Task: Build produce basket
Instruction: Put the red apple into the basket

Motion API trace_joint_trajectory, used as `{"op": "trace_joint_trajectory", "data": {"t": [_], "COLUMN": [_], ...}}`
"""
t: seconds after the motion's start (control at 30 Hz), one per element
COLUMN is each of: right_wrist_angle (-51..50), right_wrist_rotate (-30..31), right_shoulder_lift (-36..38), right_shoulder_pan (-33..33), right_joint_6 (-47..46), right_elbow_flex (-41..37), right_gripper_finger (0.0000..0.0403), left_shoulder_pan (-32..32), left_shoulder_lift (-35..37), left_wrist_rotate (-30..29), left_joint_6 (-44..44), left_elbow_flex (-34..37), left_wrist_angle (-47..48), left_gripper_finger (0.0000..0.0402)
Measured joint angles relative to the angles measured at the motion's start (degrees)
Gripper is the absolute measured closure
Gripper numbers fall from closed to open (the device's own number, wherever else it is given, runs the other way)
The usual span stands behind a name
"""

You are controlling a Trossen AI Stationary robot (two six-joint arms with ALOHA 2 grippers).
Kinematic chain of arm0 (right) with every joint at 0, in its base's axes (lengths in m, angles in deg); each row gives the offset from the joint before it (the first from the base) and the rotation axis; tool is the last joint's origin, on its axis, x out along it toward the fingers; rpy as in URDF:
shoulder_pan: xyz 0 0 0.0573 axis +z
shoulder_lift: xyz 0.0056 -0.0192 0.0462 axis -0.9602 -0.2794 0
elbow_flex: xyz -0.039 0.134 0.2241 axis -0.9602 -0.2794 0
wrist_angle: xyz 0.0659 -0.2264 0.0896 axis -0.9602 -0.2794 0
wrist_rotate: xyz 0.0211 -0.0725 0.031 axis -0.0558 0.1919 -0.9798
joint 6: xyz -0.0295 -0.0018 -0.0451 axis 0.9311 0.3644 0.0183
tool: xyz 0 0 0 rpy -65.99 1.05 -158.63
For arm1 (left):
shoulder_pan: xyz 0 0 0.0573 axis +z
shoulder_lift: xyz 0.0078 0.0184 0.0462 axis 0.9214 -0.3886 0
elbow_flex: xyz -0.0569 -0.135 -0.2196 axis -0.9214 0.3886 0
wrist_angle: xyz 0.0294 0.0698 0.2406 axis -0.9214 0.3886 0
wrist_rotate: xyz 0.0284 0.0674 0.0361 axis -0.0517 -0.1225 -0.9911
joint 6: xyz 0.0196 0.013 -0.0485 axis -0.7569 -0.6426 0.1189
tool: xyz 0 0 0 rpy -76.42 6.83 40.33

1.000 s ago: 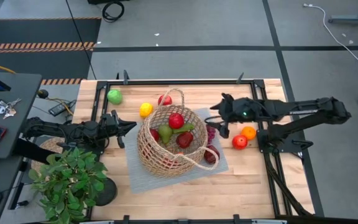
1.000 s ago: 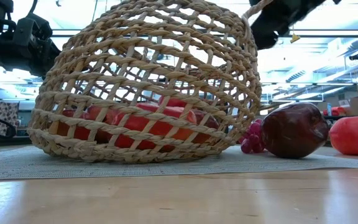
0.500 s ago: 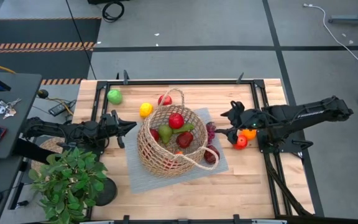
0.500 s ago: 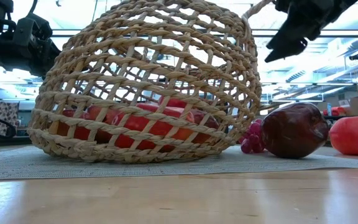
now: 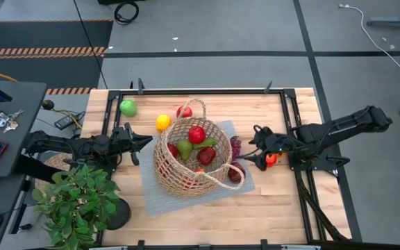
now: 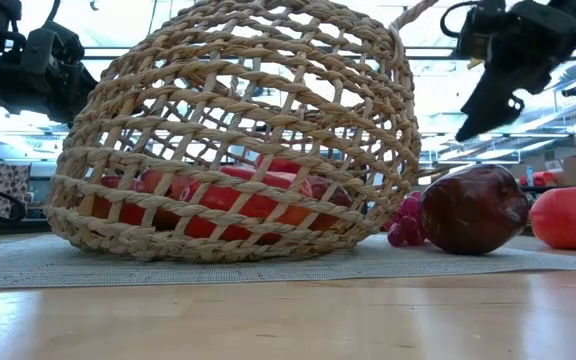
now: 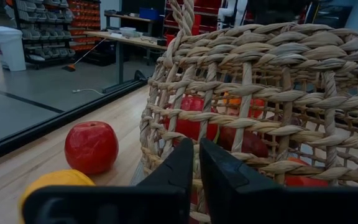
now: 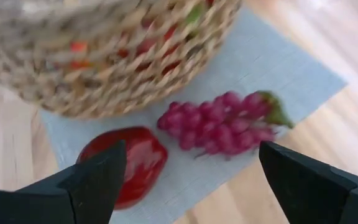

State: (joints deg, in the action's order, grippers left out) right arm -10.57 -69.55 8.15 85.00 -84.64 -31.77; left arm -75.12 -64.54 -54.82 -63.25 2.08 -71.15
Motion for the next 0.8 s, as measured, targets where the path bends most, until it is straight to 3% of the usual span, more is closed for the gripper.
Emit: {"op": "trace_joint_trajectory", "data": {"t": [0.2,0.4,0.5,0.8], "right_wrist_angle": [13.59,22.6,24.66,27.91], "right_wrist_rotate": [-0.5,3.4,3.41,-0.43], "right_shoulder_lift": [-4.65,-11.62,-15.14,-22.28], "right_shoulder_pan": [6.28,12.29,12.84,10.77], "right_joint_6": [1.52,8.53,12.13,9.95], "right_elbow_flex": [-3.84,-3.93,-3.93,-3.93], "right_gripper_finger": [0.0039,0.0052,0.0054,0.0054], "left_shoulder_pan": [0.0,-0.02,-0.01,0.0], "left_shoulder_lift": [0.0,0.01,0.0,0.0], "left_wrist_rotate": [0.02,0.02,0.02,0.0], "left_joint_6": [-0.02,0.01,0.02,0.0], "left_elbow_flex": [-0.02,0.0,-0.02,-0.02], "left_wrist_angle": [0.0,0.0,0.0,0.0], "left_gripper_finger": [0.0366,0.0361,0.0364,0.0366]}}
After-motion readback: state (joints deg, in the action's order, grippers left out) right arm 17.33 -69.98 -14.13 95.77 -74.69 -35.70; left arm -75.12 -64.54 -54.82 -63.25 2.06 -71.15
